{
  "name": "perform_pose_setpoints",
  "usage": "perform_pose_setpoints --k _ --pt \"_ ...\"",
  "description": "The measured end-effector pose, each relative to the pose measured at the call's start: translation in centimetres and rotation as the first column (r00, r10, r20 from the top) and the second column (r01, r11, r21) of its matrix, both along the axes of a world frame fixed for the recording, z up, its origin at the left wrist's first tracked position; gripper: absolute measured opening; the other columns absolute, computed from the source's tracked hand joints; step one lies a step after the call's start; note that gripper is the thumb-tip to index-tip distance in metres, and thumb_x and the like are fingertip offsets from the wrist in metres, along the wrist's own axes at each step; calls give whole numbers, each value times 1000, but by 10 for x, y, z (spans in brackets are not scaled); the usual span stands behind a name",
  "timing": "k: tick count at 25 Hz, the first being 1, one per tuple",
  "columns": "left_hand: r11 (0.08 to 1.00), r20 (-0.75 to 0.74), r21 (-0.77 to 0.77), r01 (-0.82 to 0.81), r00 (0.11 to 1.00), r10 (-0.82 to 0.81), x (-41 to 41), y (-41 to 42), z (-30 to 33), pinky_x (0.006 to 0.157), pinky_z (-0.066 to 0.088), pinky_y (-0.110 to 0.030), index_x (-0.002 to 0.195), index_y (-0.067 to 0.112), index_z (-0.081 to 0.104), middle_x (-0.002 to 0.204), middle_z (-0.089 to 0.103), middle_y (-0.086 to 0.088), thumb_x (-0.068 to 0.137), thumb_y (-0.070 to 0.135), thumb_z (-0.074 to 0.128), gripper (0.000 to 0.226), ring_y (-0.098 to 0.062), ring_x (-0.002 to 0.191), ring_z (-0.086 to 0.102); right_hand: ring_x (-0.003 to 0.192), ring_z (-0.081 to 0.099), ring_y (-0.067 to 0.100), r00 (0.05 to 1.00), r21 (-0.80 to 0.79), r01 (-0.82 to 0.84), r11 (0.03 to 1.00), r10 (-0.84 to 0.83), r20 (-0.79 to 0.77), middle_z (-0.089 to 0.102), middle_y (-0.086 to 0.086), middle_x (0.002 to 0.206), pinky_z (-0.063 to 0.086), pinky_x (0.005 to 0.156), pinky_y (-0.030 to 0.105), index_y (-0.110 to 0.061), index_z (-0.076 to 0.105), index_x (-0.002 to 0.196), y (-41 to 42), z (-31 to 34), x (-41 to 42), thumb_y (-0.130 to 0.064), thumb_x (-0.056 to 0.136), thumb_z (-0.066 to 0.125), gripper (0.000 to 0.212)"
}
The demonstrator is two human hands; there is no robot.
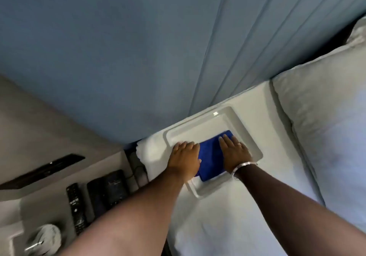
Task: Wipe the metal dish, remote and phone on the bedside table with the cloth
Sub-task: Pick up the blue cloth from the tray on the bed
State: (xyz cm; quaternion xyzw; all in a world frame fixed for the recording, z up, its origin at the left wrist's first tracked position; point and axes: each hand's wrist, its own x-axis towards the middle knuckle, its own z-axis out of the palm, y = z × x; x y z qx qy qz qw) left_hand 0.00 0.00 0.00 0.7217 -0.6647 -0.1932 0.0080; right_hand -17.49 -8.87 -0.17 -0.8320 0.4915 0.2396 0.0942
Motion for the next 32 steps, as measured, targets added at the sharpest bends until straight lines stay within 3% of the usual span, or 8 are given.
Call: perform_pose_setpoints --k 5,9,13,15,18,22,27,32 --pt "980 -11 166 -107 994 111 -5 -47 -33 99 43 -43 123 14 53 129 56 -11 93 40 62 41 -31 120 50 133 36 33 971 -7 -176 984 172 -167 42 7 147 20 112 52 -22 32 142 -55 -17 11 -35 80 56 68" --pt "944 -210 277 -180 947 243 -2 -45 -22 82 49 -39 103 12 62 109 59 -11 88 31 63 25 -31 101 58 98 61 27 927 -1 -123 992 115 -358 68 3 105 45 81 36 -23 63 105 -69 13 2 -49 62 61 50" --pt "858 -731 360 -366 462 503 39 -40 25 58 39 -27 65 19 50 63 50 3 68 25 61 12 -16 60 47 79 67 25 901 419 353 836 -425 89 72 4 81 53 69 32 -18 68 83 -68 56 -8 -33 63 74 27" --pt "806 -825 431 -406 185 535 75 -25 48 59 43 -26 74 18 57 69 57 2 74 20 65 7 -12 63 53 85 70 26 606 691 365 624 -722 332 75 9 86 57 76 38 -16 70 92 -53 84 4 -19 77 71 15" --pt "722 -824 554 -415 -150 546 145 35 69 59 51 -26 91 19 62 81 67 4 75 17 71 18 -11 76 64 87 71 22 158 899 196 392 -917 366 75 9 99 59 68 33 -13 69 103 2 118 64 -14 86 63 18" --pt "623 -745 666 -410 -408 527 235 172 48 82 51 -35 123 0 62 108 71 -13 84 11 63 41 -25 100 66 88 71 24 174 953 87 292 -946 274 76 9 97 58 64 29 -6 68 107 120 108 188 -12 85 66 23" --pt "214 -604 688 -694 -384 698 309 360 -21 55 51 -25 90 17 62 91 70 -8 99 13 49 16 -18 65 67 97 62 34 422 879 219 423 -854 305 67 15 104 51 88 48 -9 61 105 285 52 318 -1 86 63 20" --pt "217 -255 421 -881 114 960 369 479 -116 74 52 -34 117 11 58 112 69 -7 87 39 70 43 -29 99 67 87 64 34 574 748 247 616 -715 399 69 15 93 53 80 46 -21 60 89 390 -7 371 -10 88 64 12"
